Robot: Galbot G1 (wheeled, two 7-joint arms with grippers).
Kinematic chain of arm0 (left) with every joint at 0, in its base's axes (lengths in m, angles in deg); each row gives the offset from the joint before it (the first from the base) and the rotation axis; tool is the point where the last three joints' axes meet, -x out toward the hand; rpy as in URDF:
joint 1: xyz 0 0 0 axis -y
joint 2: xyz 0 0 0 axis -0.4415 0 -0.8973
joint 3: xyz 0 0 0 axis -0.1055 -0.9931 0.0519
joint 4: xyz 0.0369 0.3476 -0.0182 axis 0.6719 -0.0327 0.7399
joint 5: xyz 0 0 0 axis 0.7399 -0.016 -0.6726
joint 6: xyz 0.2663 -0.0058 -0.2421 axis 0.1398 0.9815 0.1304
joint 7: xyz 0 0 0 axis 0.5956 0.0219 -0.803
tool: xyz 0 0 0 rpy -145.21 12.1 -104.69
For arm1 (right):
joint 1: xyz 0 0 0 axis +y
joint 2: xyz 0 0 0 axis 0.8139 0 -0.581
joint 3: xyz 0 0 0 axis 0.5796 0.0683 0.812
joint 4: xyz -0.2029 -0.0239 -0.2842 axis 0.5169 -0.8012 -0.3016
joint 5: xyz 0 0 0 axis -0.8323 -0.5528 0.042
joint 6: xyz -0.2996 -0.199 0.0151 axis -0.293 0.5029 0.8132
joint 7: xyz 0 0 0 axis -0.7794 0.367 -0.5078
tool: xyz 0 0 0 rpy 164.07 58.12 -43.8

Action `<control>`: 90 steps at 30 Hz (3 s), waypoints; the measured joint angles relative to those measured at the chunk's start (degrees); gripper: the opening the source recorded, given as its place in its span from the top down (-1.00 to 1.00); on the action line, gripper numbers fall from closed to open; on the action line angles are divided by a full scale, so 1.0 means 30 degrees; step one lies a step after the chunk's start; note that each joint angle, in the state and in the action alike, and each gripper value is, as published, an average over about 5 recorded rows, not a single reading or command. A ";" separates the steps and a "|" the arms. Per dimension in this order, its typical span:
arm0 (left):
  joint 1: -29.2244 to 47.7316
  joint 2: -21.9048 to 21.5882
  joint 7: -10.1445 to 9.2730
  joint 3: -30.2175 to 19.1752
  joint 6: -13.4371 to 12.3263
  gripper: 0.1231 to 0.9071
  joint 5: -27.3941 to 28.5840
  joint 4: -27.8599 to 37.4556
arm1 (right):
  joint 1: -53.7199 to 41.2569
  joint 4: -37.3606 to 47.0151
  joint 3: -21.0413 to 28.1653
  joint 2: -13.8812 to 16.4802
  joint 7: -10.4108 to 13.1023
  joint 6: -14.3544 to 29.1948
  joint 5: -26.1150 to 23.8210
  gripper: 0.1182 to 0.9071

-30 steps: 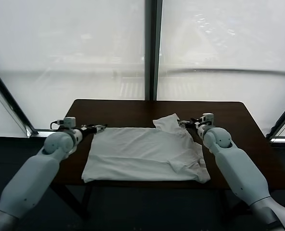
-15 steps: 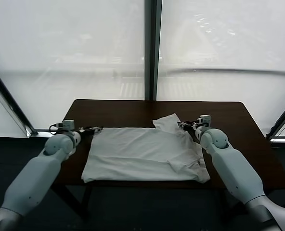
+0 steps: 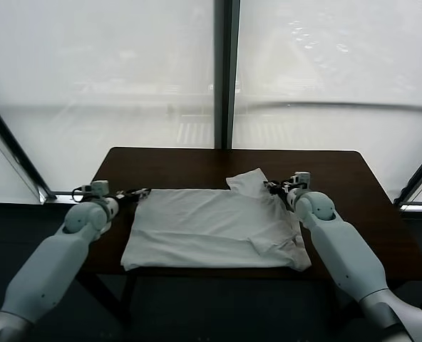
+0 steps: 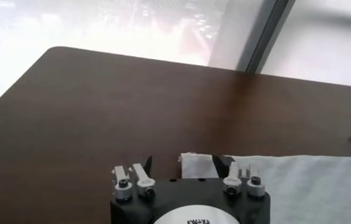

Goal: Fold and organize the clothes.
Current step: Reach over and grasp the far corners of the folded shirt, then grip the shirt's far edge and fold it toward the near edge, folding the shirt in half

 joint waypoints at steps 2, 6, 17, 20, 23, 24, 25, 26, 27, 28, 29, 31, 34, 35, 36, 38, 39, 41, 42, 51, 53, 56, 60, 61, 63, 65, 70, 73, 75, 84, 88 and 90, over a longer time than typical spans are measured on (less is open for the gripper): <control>0.0000 0.0011 0.0125 -0.0055 -0.0063 -0.27 0.0193 0.0021 | 0.0009 0.0004 -0.0035 -0.0043 0.0001 0.0018 -0.0032 0.93; -0.0018 0.0049 0.0191 -0.0118 -0.0209 0.12 0.0361 0.0034 | 0.0054 -0.0001 -0.0111 -0.0120 0.0002 0.0113 -0.0094 0.95; -0.0227 -0.0074 0.0095 0.0182 -0.0678 0.76 0.0264 -0.0398 | 0.0514 -0.0638 -0.0607 0.0049 -0.0255 0.1597 0.0434 0.95; -0.0438 -0.0233 -0.0012 0.0399 -0.0734 0.76 0.0098 -0.0753 | 0.0783 -0.1033 -0.0811 0.0231 -0.0364 0.2027 0.0554 0.95; -0.0752 -0.0389 -0.0190 0.0694 -0.0706 0.76 -0.0096 -0.1253 | 0.1159 -0.1566 -0.1075 0.0444 -0.0348 0.2209 0.0821 0.95; -0.0884 -0.0439 -0.0261 0.0830 -0.0695 0.76 -0.0156 -0.1468 | 0.1308 -0.1783 -0.1177 0.0521 -0.0332 0.2241 0.0964 0.95; -0.1021 -0.0491 -0.0332 0.0974 -0.0693 0.76 -0.0207 -0.1689 | 0.1472 -0.2025 -0.1289 0.0609 -0.0314 0.2267 0.1114 0.95; -0.1179 -0.0550 -0.0400 0.1132 -0.0705 0.76 -0.0245 -0.1929 | 0.1641 -0.2277 -0.1400 0.0702 -0.0299 0.2287 0.1247 0.95; -0.1355 -0.0613 -0.0460 0.1303 -0.0723 0.76 -0.0276 -0.2201 | 0.1821 -0.2546 -0.1514 0.0802 -0.0286 0.2305 0.1365 0.95; -0.1544 -0.0680 -0.0509 0.1473 -0.0748 0.76 -0.0301 -0.2474 | 0.2020 -0.2842 -0.1637 0.0911 -0.0275 0.2322 0.1467 0.95; -0.1763 -0.0749 -0.0555 0.1648 -0.0787 0.76 -0.0314 -0.2753 | 0.2219 -0.3133 -0.1755 0.1020 -0.0266 0.2333 0.1541 0.95; -0.2251 -0.0875 -0.0632 0.2000 -0.0869 0.76 -0.0319 -0.3315 | 0.2631 -0.3719 -0.1991 0.1229 -0.0256 0.2342 0.1657 0.95; -0.3031 -0.1057 -0.0704 0.2546 -0.0984 0.76 -0.0315 -0.4122 | 0.3210 -0.4532 -0.2298 0.1508 -0.0227 0.2340 0.1840 0.95; -0.3284 -0.1118 -0.0710 0.2713 -0.1006 0.76 -0.0300 -0.4379 | 0.3400 -0.4802 -0.2391 0.1599 -0.0199 0.2336 0.1910 0.95; -0.3538 -0.1173 -0.0711 0.2867 -0.1027 0.76 -0.0277 -0.4634 | 0.3591 -0.5081 -0.2476 0.1691 -0.0152 0.2329 0.1987 0.95; -0.4027 -0.1247 -0.0714 0.3134 -0.1045 0.76 -0.0211 -0.5132 | 0.4004 -0.5698 -0.2643 0.1900 0.0009 0.2299 0.2175 0.95; -0.4261 -0.1262 -0.0728 0.3258 -0.1049 0.76 -0.0178 -0.5387 | 0.4225 -0.6039 -0.2727 0.2022 0.0125 0.2273 0.2287 0.95; -0.4717 -0.1271 -0.0798 0.3522 -0.1039 0.76 -0.0138 -0.5916 | 0.4681 -0.6771 -0.2891 0.2284 0.0395 0.2191 0.2533 0.95; -0.4940 -0.1280 -0.0850 0.3652 -0.1027 0.76 -0.0131 -0.6193 | 0.4924 -0.7161 -0.2979 0.2430 0.0539 0.2126 0.2659 0.95; -0.7191 -0.1506 -0.1195 0.4978 -0.0900 0.76 -0.0237 -0.8704 | 0.7421 -1.0714 -0.4001 0.4135 0.1380 0.1584 0.3012 0.95; -0.7755 -0.1497 -0.1231 0.5379 -0.0897 0.76 -0.0232 -0.9239 | 0.8083 -1.1504 -0.4301 0.4573 0.1420 0.1493 0.3032 0.95; -0.8630 -0.1423 -0.1286 0.6077 -0.0899 0.76 -0.0229 -1.0078 | 0.9060 -1.2614 -0.4767 0.5182 0.1560 0.1261 0.3116 0.95; -0.9847 -0.1283 -0.1522 0.7108 -0.0906 0.76 -0.0217 -1.1264 | 1.0251 -1.3975 -0.5337 0.5823 0.1820 0.0845 0.3174 0.95; -1.0175 -0.1246 -0.1582 0.7355 -0.0908 0.76 -0.0191 -1.1573 | 1.0531 -1.4292 -0.5455 0.5958 0.1889 0.0706 0.3169 0.95; -1.0849 -0.1149 -0.1645 0.7778 -0.0910 0.76 -0.0092 -1.2169 | 1.1091 -1.4886 -0.5685 0.6228 0.2038 0.0349 0.3110 0.95; -1.1541 -0.1018 -0.1673 0.8135 -0.0911 0.76 0.0088 -1.2725 | 1.1665 -1.5394 -0.5885 0.6492 0.2139 -0.0040 0.2948 0.95; -1.3164 -0.0628 -0.1665 0.8681 -0.0903 0.76 0.0817 -1.3731 | 1.2924 -1.5964 -0.6072 0.6904 0.2214 -0.0949 0.2214 0.95; -1.4009 -0.0387 -0.1601 0.8883 -0.0923 0.76 0.1210 -1.4132 | 1.3404 -1.6024 -0.6065 0.7021 0.2269 -0.1371 0.1954 0.95; -1.4533 -0.0211 -0.1565 0.9031 -0.0950 0.76 0.1398 -1.4347 | 1.3583 -1.6056 -0.6013 0.7098 0.2322 -0.1567 0.1898 0.95; -1.6418 0.0609 -0.1492 0.9580 -0.1158 0.76 0.1984 -1.4770 | 1.3858 -1.6256 -0.5585 0.7321 0.2438 -0.1712 0.1893 0.95; -1.6988 0.0889 -0.1667 0.9701 -0.1195 0.76 0.2158 -1.4820 | 1.3970 -1.6332 -0.5566 0.7345 0.2385 -0.1456 0.1885 0.95; -1.7236 0.1041 -0.1869 0.9743 -0.1090 0.75 0.2188 -1.4892 | 1.4048 -1.6403 -0.5610 0.7410 0.2316 -0.1163 0.1822 0.94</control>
